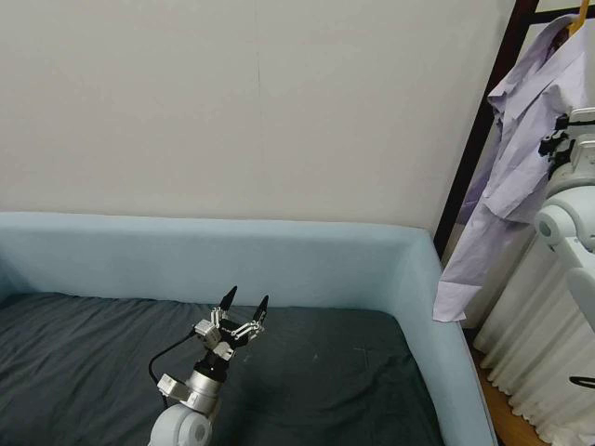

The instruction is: Pick up the clothes from the sofa and hang them on the clothes hanger.

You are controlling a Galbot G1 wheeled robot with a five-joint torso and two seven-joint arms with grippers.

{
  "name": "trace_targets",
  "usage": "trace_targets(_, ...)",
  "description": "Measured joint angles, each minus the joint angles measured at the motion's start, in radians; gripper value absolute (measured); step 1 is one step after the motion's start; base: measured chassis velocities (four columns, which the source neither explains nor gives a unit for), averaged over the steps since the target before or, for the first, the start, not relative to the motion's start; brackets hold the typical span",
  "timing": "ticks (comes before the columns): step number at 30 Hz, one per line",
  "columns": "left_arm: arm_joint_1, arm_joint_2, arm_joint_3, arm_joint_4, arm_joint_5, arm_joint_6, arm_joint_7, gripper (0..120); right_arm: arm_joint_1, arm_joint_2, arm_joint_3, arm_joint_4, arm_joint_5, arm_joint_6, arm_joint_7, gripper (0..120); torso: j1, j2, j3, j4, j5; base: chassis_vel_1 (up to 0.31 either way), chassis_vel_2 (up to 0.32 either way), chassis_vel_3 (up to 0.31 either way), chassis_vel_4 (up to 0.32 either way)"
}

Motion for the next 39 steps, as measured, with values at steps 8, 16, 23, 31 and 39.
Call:
trace_targets(8,-0.041,-0.009,0.011,0.047,-0.001,-0.001,0.002,100,0.067,0.094,-0.022,-0.135,-0.151,0.046,-0.034,0,0.000,0.000,0.000,0.0001,0.0000,0.000,0.000,0.000,0.000)
trace_targets(16,-0.072,-0.009,0.019,0.083,-0.009,-0.007,0.004,100,0.118,0.178,-0.025,-0.257,-0.254,0.078,-0.047,0,0.000,0.000,0.000,0.0001,0.0000,0.000,0.000,0.000,0.000)
trace_targets(23,-0.080,-0.001,0.021,0.093,-0.025,-0.012,0.005,100,0.165,0.217,-0.015,-0.329,-0.287,0.095,-0.039,0,0.000,0.000,0.000,0.0000,0.0001,0.000,0.000,0.000,0.000)
trace_targets(31,-0.073,0.001,0.016,0.083,-0.027,-0.012,0.005,100,0.207,0.217,-0.019,-0.356,-0.198,0.069,-0.013,0,0.000,0.000,0.000,-0.0001,0.0001,0.000,0.000,0.000,0.000)
trace_targets(39,-0.051,-0.007,0.007,0.065,-0.027,-0.015,0.005,100,0.249,0.205,-0.043,-0.370,-0.064,0.030,0.016,0,0.000,0.000,0.000,-0.0001,0.0001,0.000,0.000,0.000,0.000)
